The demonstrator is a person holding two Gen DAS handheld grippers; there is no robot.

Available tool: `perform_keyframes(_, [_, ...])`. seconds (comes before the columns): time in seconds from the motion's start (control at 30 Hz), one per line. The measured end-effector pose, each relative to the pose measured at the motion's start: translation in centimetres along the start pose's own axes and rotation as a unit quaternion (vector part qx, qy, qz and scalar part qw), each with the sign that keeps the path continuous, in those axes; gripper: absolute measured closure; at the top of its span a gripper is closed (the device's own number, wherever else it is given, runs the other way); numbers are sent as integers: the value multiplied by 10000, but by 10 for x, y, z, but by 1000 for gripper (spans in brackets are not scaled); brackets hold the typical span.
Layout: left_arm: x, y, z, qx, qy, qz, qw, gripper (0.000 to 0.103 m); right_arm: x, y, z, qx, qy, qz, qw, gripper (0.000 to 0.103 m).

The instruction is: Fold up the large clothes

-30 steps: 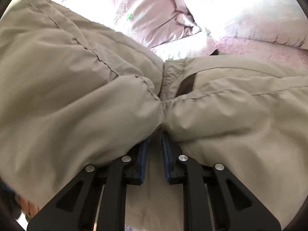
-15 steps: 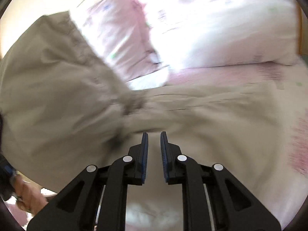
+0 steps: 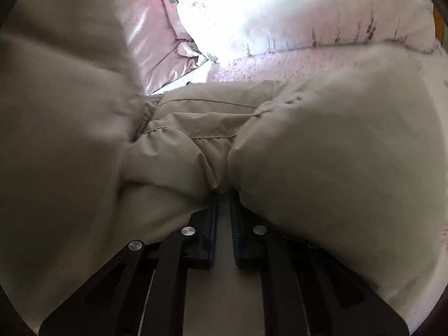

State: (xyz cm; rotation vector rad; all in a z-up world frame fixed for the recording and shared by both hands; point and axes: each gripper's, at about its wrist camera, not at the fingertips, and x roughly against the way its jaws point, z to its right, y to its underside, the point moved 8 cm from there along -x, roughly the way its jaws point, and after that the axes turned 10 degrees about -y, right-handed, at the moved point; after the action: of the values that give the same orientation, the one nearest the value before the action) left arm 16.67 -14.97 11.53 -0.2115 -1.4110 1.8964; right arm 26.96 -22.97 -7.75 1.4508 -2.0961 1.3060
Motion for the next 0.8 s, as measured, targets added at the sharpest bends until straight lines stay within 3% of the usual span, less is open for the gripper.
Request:
perform_keyframes(0.13, [-15,8,13,-81,98,-100,9999,67,77,12,13,253,92,855,9960,90])
perform_keyframes(0.23, [-27,14,20,-219,171,-161,9995,67,132,21,43,48,469,1463,9881,71])
perform_keyframes(0.33, [-40,25,30,-367,214,-290,9987,67,166,30,77,-230,987,1754,9793,71])
perform_keyframes(0.4, [-55,40,42,-577,240,-465,9970,67,177,31,95,-502,1097,1855,9752,71])
perform_keyframes(0.57, [-80,70,61,-1145,173,-713,9907,66,196,22,106,-793,905,2137,9695,71])
perform_keyframes(0.7, [-90,92,71,-1573,91,-785,9844,60,196,3,79,-537,305,2121,9753,70])
perform_keyframes(0.8, [-97,105,75,-1866,61,-851,9787,56,194,-4,54,-292,-167,1982,9796,56])
